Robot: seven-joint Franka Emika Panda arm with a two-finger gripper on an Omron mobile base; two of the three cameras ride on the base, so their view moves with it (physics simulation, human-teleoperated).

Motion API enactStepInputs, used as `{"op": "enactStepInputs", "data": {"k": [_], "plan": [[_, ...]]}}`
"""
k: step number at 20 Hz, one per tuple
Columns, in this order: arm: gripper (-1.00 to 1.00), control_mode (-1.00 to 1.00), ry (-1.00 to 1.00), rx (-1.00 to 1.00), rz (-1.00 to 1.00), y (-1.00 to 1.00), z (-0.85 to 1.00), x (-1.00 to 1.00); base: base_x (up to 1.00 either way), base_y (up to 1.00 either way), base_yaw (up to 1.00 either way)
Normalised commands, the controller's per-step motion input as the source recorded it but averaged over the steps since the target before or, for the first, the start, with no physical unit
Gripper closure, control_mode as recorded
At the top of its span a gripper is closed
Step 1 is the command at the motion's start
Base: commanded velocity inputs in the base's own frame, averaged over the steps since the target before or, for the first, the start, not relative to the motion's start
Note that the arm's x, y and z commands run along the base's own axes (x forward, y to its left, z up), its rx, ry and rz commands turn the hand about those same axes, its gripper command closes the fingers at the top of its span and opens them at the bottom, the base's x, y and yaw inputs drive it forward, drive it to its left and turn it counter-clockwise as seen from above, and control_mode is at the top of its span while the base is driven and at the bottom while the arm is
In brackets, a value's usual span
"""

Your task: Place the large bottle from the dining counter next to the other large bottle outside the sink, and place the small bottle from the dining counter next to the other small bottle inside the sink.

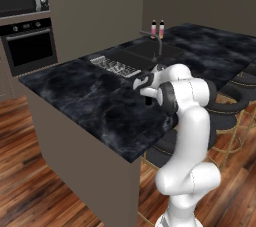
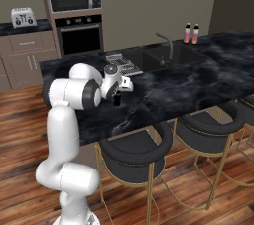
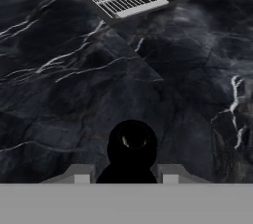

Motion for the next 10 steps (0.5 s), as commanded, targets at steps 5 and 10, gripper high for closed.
{"op": "enactStepInputs", "data": {"k": [5, 10], "plan": [[1.00, -1.00, -0.14, -0.01, 0.00, 0.00, 0.27, -0.41, 0.00, 0.00, 0.00], [1.00, -1.00, -0.12, 0.00, 0.00, 0.00, 0.17, -0.38, 0.00, 0.00, 0.00]]}}
